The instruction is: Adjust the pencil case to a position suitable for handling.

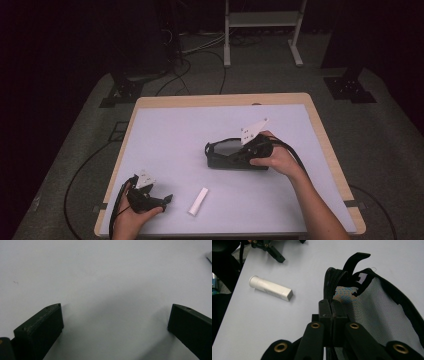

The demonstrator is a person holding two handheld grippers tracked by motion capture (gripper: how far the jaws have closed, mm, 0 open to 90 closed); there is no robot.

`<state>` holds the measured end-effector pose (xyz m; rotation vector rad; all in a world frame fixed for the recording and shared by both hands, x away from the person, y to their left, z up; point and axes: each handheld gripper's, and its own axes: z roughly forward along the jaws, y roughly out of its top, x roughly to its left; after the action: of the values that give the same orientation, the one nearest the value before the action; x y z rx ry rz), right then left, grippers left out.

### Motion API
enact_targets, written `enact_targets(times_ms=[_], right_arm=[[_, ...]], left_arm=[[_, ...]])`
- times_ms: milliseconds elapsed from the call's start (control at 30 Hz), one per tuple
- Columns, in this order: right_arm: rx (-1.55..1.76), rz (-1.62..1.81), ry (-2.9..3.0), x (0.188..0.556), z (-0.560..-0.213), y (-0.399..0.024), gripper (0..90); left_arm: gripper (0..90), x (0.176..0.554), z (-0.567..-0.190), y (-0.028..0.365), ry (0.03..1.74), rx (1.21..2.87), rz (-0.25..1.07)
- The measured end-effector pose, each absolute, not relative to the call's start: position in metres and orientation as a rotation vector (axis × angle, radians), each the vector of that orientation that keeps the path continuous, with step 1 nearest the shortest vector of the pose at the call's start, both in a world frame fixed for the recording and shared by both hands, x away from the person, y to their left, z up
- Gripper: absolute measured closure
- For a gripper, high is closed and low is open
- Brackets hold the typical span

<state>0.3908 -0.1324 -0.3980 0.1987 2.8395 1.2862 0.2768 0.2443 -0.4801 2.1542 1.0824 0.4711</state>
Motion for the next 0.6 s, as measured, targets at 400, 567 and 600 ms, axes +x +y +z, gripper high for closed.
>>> enact_targets(times_ms=[400,567,600], right_arm=[[0.141,1.252,2.890,0.387,-0.404,-0.119,88.0],[0.131,1.242,2.903,0.386,-0.408,-0.116,88.0],[0.130,1.242,2.903,0.386,-0.408,-0.116,88.0]], left_arm=[[0.0,0.277,-0.480,0.244,1.087,2.151,0.467],[0.0,0.277,-0.480,0.244,1.088,2.148,0.468],[0.0,0.277,-0.480,0.244,1.088,2.149,0.468]])
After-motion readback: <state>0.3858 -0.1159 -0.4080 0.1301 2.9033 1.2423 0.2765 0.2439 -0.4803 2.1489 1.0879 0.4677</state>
